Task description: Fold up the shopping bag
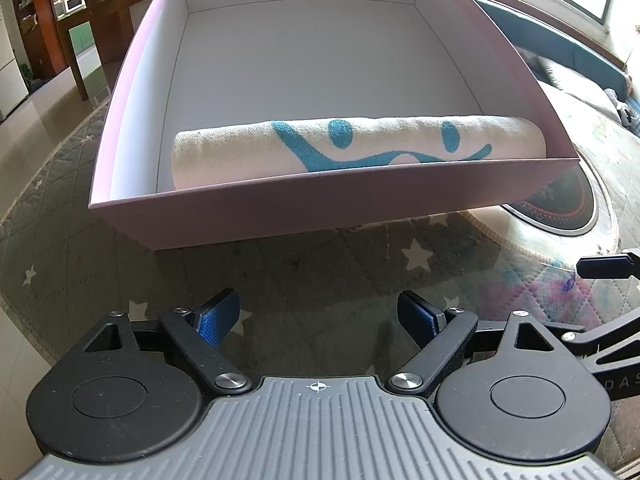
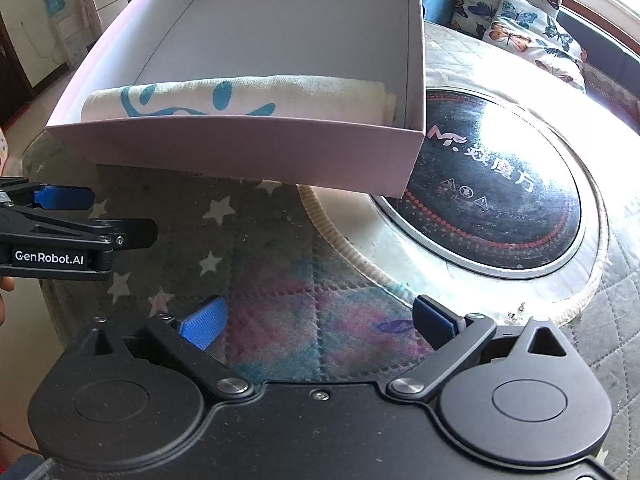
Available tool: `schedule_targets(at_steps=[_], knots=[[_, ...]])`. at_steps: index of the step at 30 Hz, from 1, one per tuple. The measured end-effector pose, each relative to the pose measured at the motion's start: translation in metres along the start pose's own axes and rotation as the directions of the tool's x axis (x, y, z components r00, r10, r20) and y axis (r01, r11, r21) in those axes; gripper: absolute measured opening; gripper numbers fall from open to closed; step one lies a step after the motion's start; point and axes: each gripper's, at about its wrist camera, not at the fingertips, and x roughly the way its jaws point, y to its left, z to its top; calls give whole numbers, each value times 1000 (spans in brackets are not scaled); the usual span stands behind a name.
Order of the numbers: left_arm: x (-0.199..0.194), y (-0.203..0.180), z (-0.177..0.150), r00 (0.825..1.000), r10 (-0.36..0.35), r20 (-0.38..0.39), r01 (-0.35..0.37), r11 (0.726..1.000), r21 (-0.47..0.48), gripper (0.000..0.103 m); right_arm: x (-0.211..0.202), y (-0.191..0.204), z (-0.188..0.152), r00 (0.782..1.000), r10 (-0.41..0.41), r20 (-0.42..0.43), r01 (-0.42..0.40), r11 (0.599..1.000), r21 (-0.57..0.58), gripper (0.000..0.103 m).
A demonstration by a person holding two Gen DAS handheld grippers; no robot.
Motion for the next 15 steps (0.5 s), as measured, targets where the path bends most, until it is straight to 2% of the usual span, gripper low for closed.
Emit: schedule_targets(at_steps=[6, 15], knots=[[0, 0, -1, 1000, 2, 0, -2, 1000, -4, 87, 0, -1, 0, 1000, -4, 6, 3, 1000, 6, 103], [3, 3, -3, 1000, 4, -7, -4, 1000, -11, 87, 4, -2, -1, 999, -50, 12, 50, 999, 3, 103]])
